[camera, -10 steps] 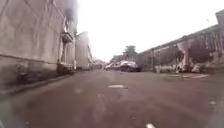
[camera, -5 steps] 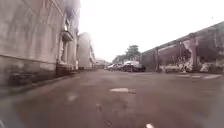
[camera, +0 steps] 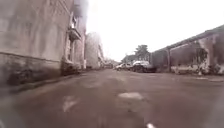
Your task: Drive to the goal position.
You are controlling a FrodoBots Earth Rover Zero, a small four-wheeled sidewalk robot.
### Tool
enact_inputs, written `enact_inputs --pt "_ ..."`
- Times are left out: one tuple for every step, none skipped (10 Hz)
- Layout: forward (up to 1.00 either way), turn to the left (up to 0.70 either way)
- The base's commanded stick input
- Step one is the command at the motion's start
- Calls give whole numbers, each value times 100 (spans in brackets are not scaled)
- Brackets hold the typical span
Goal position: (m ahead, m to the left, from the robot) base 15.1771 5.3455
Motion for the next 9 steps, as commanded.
enact_inputs --pt "100 -1" --pt "100 -1" --pt "100 -1" --pt "100 -1" --pt "100 -1" --pt "100 -1" --pt "100 -1" --pt "100 -1" --pt "100 -1"
